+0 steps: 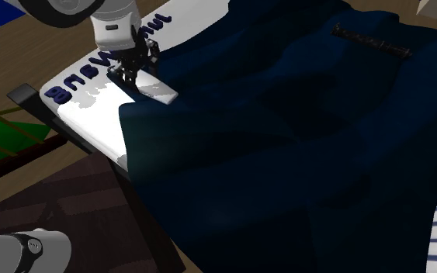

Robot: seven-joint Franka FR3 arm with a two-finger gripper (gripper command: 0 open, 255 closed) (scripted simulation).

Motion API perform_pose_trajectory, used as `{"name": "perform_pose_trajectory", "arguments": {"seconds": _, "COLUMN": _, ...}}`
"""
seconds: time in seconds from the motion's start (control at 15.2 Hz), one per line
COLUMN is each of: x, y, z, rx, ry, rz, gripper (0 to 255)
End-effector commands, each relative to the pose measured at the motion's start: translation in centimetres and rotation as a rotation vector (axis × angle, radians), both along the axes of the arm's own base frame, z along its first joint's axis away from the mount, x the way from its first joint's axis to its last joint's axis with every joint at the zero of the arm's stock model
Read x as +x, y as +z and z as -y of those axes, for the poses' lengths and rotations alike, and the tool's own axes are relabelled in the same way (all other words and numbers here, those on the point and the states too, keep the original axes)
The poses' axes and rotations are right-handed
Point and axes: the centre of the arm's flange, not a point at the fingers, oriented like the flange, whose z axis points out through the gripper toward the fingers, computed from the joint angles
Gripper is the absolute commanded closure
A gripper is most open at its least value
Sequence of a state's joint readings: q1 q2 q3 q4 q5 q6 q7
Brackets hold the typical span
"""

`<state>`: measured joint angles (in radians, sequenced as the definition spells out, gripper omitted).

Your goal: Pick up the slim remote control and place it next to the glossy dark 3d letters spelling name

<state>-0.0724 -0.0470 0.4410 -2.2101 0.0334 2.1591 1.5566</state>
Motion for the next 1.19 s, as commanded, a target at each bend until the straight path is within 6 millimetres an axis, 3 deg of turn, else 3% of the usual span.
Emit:
{"name": "perform_pose_trajectory", "arguments": {"seconds": 0.0, "x": -0.5, "y": 0.2, "z": -2.7, "rx": 0.000, "ry": -0.002, "rz": 0.000, "gripper": 255}}
{"name": "perform_pose_trajectory", "arguments": {"seconds": 0.2, "x": -1.4, "y": 0.2, "z": -6.8, "rx": 0.000, "ry": -0.002, "rz": 0.000, "gripper": 255}}
{"name": "perform_pose_trajectory", "arguments": {"seconds": 1.12, "x": -1.4, "y": -7.2, "z": -6.8, "rx": 0.000, "ry": -0.002, "rz": 0.000, "gripper": 255}}
